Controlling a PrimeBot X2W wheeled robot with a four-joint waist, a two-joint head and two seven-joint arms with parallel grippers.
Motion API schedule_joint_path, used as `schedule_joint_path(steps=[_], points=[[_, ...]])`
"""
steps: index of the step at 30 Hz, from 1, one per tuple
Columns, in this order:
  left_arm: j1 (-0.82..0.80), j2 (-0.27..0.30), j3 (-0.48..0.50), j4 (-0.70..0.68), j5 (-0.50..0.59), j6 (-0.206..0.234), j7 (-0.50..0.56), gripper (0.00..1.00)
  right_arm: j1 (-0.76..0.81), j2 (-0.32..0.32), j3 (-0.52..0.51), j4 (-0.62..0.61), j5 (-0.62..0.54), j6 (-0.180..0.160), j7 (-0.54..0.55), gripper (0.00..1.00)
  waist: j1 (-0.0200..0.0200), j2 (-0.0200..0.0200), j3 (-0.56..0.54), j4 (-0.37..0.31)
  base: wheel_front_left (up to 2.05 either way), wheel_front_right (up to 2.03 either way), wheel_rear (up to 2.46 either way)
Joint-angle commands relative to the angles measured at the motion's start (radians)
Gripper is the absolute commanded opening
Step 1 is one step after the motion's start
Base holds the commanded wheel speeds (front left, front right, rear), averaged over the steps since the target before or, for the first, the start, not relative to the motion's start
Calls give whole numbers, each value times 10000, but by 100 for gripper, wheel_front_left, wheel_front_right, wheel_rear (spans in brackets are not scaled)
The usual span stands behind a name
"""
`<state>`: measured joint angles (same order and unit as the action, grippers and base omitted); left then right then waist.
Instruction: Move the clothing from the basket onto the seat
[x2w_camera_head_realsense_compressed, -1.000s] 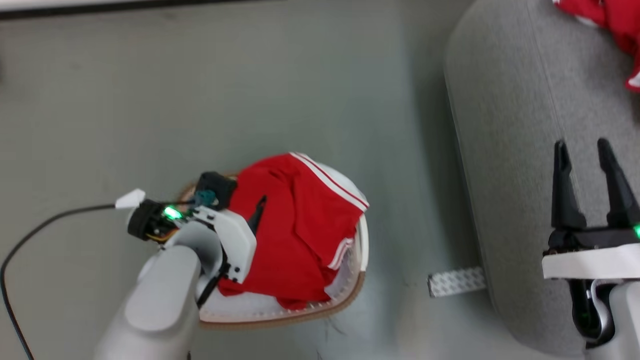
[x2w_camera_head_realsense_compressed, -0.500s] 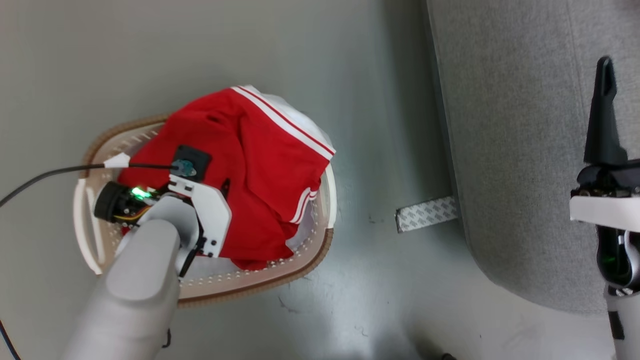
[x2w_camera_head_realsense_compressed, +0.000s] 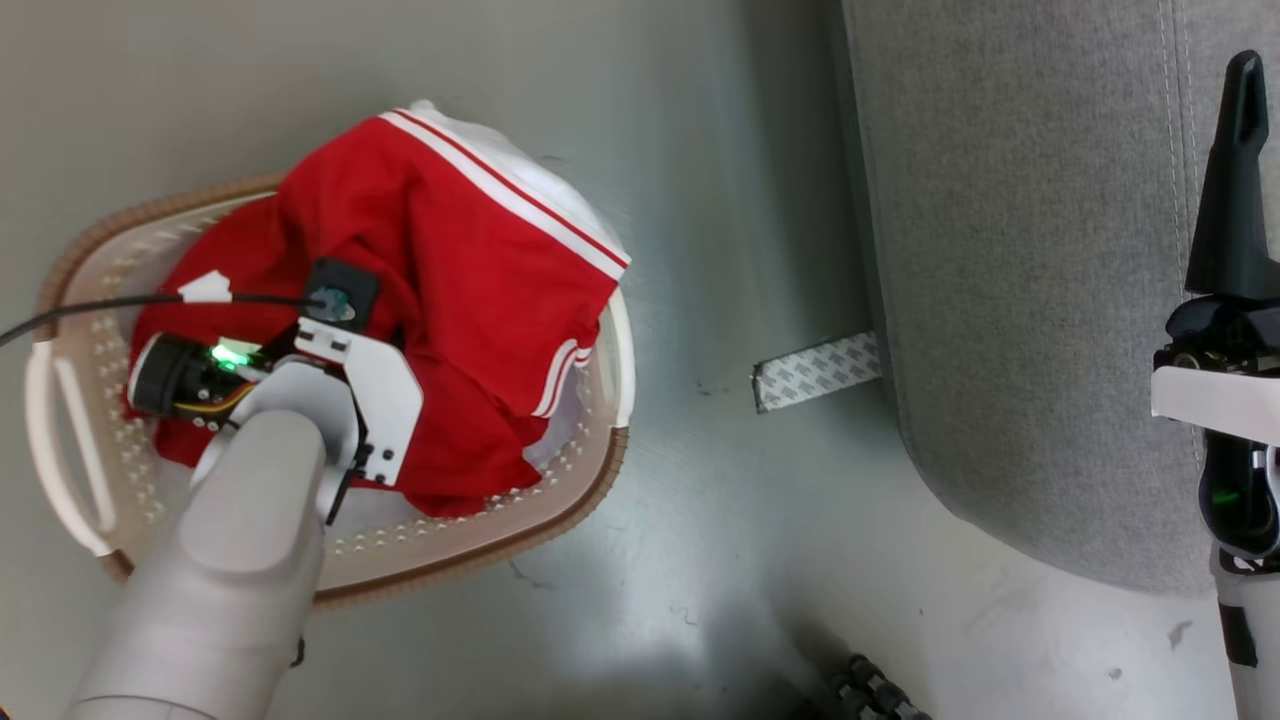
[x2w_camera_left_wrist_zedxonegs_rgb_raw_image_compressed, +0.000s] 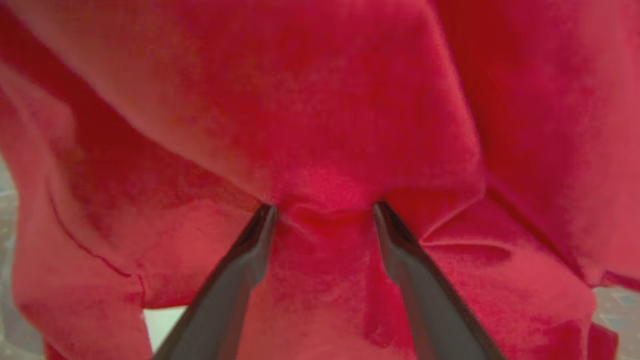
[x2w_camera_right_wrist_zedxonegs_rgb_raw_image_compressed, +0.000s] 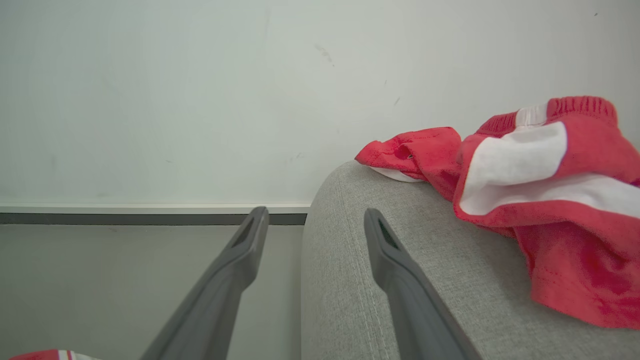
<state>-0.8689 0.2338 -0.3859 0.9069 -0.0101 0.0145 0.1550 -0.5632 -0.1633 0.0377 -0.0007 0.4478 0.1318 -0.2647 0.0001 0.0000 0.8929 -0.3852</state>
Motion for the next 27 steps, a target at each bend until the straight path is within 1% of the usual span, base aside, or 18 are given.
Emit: schedule_joint_path(steps=[1, 6, 9, 12, 13, 14, 15, 18, 23, 27], points=[[-95, 114, -12, 39, 72, 59, 11, 100, 44, 5, 48, -49, 107, -22, 8, 100, -1, 0, 139, -127, 0, 0, 0], [-114, 178, -125, 37, 86, 131, 111, 100, 91, -3, 125, -33, 228, -22, 8, 100, -1, 0, 296, -318, 0, 0, 0], [-56, 149, -213, 85, 90, 163, 169, 100, 111, -114, 173, -51, 312, -24, 8, 100, -1, 0, 346, -421, 0, 0, 0], [9, 119, -298, 176, 27, 56, 270, 100, 164, -207, 124, -83, 386, -22, 8, 100, -1, 0, 356, -513, 0, 0, 0], [8, 132, -345, 198, 56, 19, 308, 72, 188, -223, 71, -90, 410, -22, 8, 100, -1, 0, 346, -530, 0, 0, 0], [14, 128, -375, 213, 58, -3, 307, 32, 213, -239, 14, -97, 447, -22, 8, 100, -1, 0, 328, -540, 0, 0, 0], [50, 71, -370, 242, -34, -57, 316, 0, 243, -268, -31, -88, 453, -22, 8, 100, -1, 0, 299, -539, 0, 0, 0], [124, -69, -403, 271, -190, -135, 246, 0, 360, -321, -86, 10, 461, -22, 8, 100, -1, 0, 142, -482, 0, 0, 0], [248, -318, -363, 232, -459, -174, -215, 0, 487, -280, -50, 196, 514, -22, 8, 100, -1, 0, -276, -319, 0, 0, 0], [557, -632, -372, 232, -667, -253, -768, 0, 712, -234, -86, 446, 436, -22, 8, 100, -1, 0, -1013, -13, 0, 0, 0]])
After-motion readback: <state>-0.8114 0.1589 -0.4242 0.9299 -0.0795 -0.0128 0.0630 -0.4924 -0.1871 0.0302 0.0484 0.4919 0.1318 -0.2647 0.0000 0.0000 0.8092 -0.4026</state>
